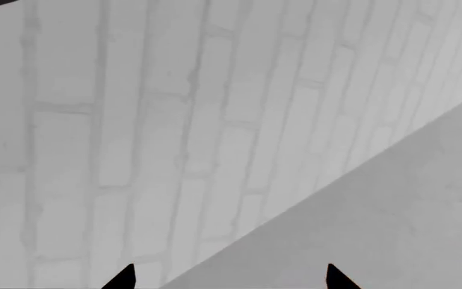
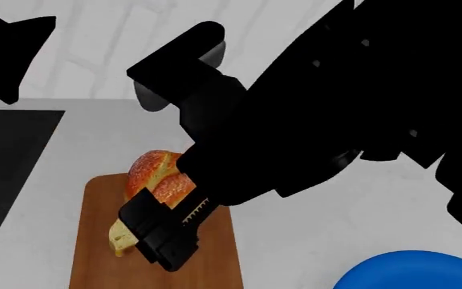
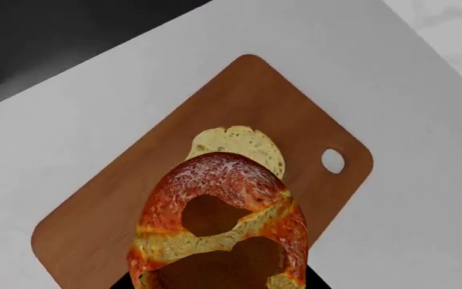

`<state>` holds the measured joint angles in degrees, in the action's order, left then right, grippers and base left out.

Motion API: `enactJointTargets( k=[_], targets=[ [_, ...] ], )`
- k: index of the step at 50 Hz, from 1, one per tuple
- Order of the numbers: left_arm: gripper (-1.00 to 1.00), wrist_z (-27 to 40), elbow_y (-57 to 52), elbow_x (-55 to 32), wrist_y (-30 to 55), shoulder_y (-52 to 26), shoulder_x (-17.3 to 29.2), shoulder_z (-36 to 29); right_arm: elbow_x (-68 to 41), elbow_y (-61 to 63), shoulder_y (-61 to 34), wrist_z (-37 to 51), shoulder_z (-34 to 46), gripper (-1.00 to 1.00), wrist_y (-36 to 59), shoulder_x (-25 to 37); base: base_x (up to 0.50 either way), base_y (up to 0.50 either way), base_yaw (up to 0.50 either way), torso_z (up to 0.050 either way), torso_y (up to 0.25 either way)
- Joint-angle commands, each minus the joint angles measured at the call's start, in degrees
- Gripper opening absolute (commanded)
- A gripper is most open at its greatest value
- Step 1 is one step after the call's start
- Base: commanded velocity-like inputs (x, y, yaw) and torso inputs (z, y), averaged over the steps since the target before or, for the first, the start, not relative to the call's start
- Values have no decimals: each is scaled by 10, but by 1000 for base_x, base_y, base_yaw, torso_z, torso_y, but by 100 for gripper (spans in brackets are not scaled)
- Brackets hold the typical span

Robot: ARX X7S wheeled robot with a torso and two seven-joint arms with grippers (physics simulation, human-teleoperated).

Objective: Place all breads on the cutting board.

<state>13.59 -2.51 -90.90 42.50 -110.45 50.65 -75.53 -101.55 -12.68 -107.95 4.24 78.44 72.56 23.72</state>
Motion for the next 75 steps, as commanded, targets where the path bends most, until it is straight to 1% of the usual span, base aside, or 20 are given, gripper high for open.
enactJointTargets(
  k=[1,5,23,41,42,48,60,66,75],
  targets=[
    [100,4,-4,3,-3,5,3,2,31,-11,23,-47,13,-100,-3,-25,0,0,0,0,0],
    [100,3,-6,7,-6,12,6,0,29,-4,47,-40,11,-100,-22,-25,0,0,0,0,0],
    [100,5,-7,11,-10,21,2,1,40,13,99,-38,29,-100,-41,-24,0,0,0,0,0],
    [100,5,-8,17,-8,27,3,0,50,-5,121,-44,39,-100,-53,-32,0,0,0,0,0],
    [100,5,-5,16,-9,28,3,1,48,-4,119,-45,39,100,-51,-34,0,0,0,0,0],
    [100,5,-6,21,-10,30,1,0,53,-13,114,-48,41,100,-50,-41,0,0,0,0,0],
    [100,6,-5,20,-9,29,-3,4,26,7,95,-25,31,100,-39,-25,0,0,0,0,0],
    [100,6,-7,19,-8,31,0,4,-15,29,63,18,16,100,-25,-5,0,0,0,0,0],
    [100,18,-21,2,-12,32,10,15,-81,57,28,87,-17,100,-39,38,0,0,0,0,0]
  ],
)
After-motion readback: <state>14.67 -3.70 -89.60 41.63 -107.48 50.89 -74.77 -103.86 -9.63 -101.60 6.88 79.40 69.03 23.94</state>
